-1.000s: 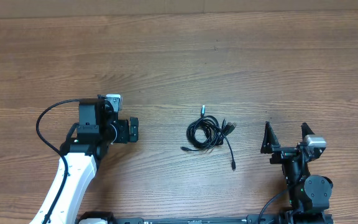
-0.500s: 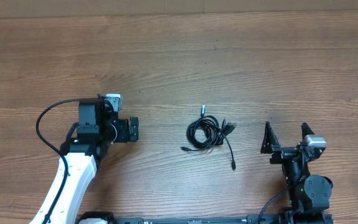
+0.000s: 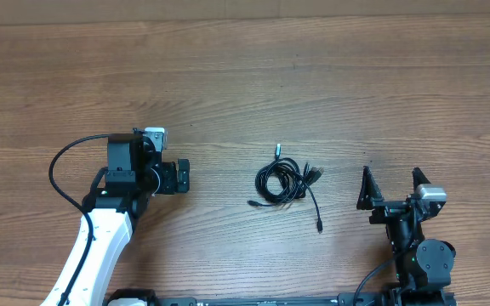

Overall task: Untangle cables
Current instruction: 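Raise the left gripper and move it toward the cable bundle, then lower the left gripper onto the black cable bundle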

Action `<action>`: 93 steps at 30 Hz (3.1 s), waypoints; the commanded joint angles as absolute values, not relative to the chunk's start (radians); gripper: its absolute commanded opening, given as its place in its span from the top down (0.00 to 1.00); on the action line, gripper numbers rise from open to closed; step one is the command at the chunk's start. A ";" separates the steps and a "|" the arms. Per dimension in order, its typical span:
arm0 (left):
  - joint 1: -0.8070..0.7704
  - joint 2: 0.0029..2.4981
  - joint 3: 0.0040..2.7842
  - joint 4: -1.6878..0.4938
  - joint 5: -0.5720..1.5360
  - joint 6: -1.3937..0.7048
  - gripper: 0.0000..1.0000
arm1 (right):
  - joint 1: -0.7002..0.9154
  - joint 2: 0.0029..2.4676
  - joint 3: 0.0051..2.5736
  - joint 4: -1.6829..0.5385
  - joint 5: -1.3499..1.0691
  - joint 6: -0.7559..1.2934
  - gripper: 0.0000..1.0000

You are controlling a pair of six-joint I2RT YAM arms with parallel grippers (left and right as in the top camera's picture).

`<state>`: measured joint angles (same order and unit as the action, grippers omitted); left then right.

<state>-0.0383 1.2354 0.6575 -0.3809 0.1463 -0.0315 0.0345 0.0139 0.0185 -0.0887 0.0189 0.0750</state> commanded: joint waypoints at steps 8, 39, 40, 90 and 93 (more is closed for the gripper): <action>-0.033 1.242 0.683 -0.385 0.157 -0.052 0.00 | 0.040 0.003 0.008 -0.082 0.032 0.078 0.00; -0.177 1.242 0.683 -0.387 0.109 0.013 0.00 | 0.040 0.003 0.008 -0.082 0.032 0.078 0.00; -0.192 1.244 0.683 -0.384 0.104 0.012 0.00 | 0.040 0.003 0.008 -0.082 0.032 0.078 0.00; -0.622 1.656 0.899 -0.199 0.181 0.020 0.00 | 0.040 0.003 0.008 -0.082 0.032 0.078 0.00; -0.622 1.664 0.899 -0.186 0.181 0.019 0.00 | 0.040 0.003 0.008 -0.082 0.033 0.078 0.00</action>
